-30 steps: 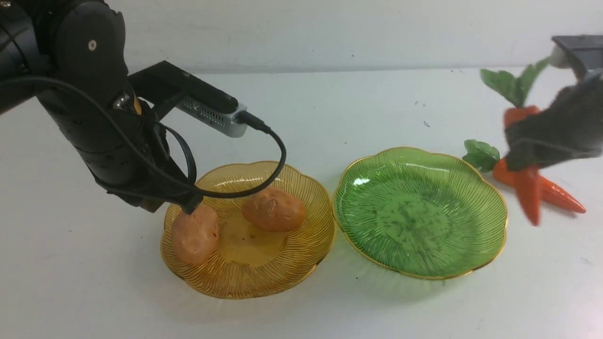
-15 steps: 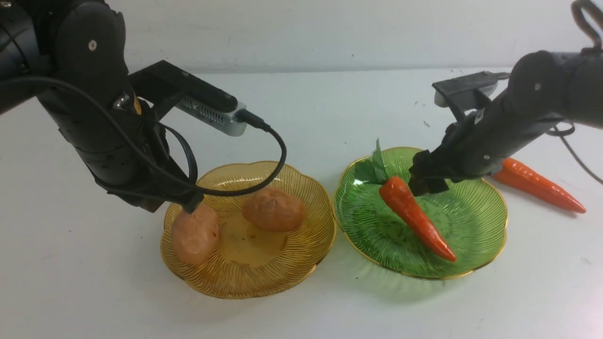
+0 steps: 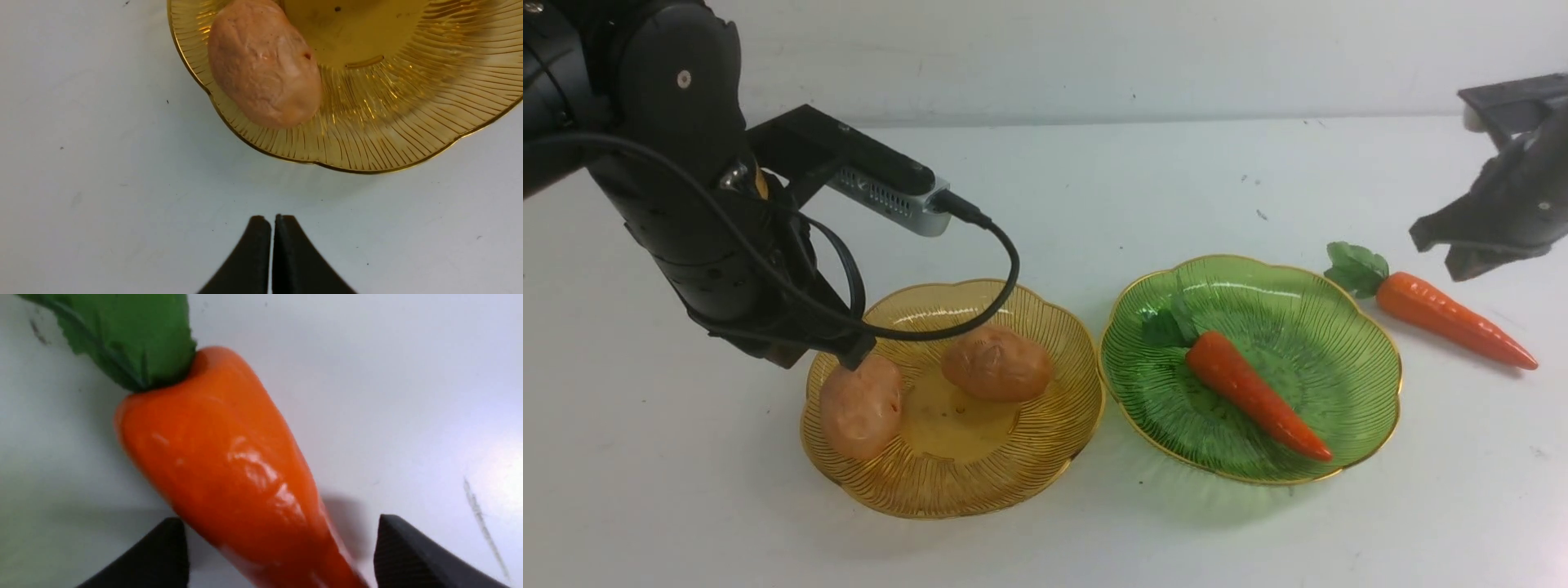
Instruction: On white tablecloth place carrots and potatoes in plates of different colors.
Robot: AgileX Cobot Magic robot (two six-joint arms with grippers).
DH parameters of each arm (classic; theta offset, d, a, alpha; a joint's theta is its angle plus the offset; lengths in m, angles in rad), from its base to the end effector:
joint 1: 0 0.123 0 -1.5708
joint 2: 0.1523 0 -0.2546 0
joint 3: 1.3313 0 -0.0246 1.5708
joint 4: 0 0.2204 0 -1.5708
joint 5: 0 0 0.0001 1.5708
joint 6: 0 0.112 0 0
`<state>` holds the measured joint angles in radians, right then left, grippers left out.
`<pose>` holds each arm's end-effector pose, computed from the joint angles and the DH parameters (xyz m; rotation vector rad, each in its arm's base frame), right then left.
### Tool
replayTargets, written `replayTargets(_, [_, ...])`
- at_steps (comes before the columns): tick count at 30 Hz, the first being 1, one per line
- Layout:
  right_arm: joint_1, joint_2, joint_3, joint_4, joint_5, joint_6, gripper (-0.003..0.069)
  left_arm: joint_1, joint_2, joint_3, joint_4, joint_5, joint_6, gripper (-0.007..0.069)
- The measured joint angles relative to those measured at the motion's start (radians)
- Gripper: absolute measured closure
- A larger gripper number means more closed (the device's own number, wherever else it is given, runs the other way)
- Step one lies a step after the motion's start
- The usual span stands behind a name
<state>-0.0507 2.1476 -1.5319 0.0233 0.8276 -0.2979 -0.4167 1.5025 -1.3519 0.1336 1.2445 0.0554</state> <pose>0.3957 -0.0182 0.1136 -0.3406 2.9069 -0.0275 0.2544 -0.0971 0.2801 0.7045 2.7692 0.1182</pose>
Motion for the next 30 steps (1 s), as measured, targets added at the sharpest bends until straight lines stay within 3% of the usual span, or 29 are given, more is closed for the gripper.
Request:
replayTargets(2, [0.000, 0.000, -0.012, 0.000, 0.020, 0.003, 0.0226, 0.000, 0.000, 0.000, 0.002, 0.000, 0.000, 0.0628])
replayTargets(4, [0.000, 0.000, -0.043, -0.001, 0.074, 0.015, 0.0400, 0.000, 0.000, 0.000, 0.002, 0.000, 0.000, 0.0628])
replayTargets(5, [0.000, -0.002, -0.064, -0.001, 0.107, 0.019, 0.0424, 0.000, 0.000, 0.000, 0.002, 0.000, 0.000, 0.0628])
replayTargets(10, [-0.001, -0.070, -0.218, 0.043, 0.346, 0.041, 0.0405, 0.000, 0.000, 0.000, 0.002, 0.000, 0.000, 0.0628])
replayTargets(16, [0.019, -0.211, -0.224, 0.381, 0.403, 0.032, 0.0405, 0.000, 0.000, 0.000, 0.003, 0.000, 0.000, 0.0628])
replayTargets(18, [0.060, -0.200, -0.204, 0.427, 0.405, -0.001, 0.0405, 0.000, 0.000, 0.000, 0.003, 0.000, 0.000, 0.0628])
replayTargets(23, [0.189, -0.117, -0.190, 0.347, 0.406, -0.020, 0.0403, 0.000, 0.000, 0.000, 0.003, 0.000, 0.000, 0.0628])
replayTargets(25, [0.229, -0.093, -0.190, 0.278, 0.406, -0.018, 0.0356, 0.000, 0.000, 0.000, 0.003, 0.000, 0.000, 0.0628])
replayTargets(30, [0.269, -0.080, -0.190, 0.175, 0.406, 0.069, 0.0113, 0.000, 0.000, 0.000, -0.013, 0.000, -0.003, 0.0628])
